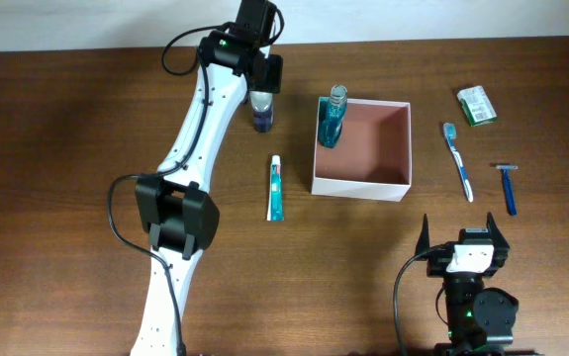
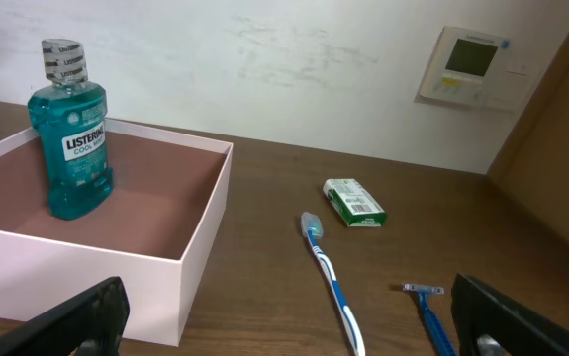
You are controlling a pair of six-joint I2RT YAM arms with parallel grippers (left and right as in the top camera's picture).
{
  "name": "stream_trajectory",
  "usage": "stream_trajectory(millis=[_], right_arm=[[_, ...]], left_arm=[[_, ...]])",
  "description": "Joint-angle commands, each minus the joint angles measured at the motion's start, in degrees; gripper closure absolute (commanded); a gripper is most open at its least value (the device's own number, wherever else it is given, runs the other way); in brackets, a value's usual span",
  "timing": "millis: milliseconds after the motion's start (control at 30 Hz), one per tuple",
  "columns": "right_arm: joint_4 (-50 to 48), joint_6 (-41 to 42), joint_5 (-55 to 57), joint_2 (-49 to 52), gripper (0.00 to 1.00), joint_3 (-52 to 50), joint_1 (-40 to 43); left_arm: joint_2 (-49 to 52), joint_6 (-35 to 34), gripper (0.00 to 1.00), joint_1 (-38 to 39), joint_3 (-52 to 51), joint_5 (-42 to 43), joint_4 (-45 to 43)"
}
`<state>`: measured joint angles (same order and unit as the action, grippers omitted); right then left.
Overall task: Pack container
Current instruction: 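Lower and close the left gripper on the pump head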
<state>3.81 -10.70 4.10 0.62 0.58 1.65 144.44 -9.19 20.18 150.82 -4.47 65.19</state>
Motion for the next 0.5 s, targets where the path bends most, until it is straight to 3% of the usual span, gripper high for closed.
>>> stream_trajectory(millis=[0,200,467], right_arm=[[0.3,0.4,1.1,-0.4,0.01,-0.3,-0.5],[0.3,0.4,1.1,-0.4,0.01,-0.3,-0.5],[0.3,0.4,1.1,-0.4,0.01,-0.3,-0.5]], left_arm=[[0.1,0.5,0.46,0.0,-0.4,0.6,-0.3],[0.1,0.5,0.60,0.0,-0.4,0.6,-0.3],[0.1,0.5,0.67,0.0,-0.4,0.6,-0.9]])
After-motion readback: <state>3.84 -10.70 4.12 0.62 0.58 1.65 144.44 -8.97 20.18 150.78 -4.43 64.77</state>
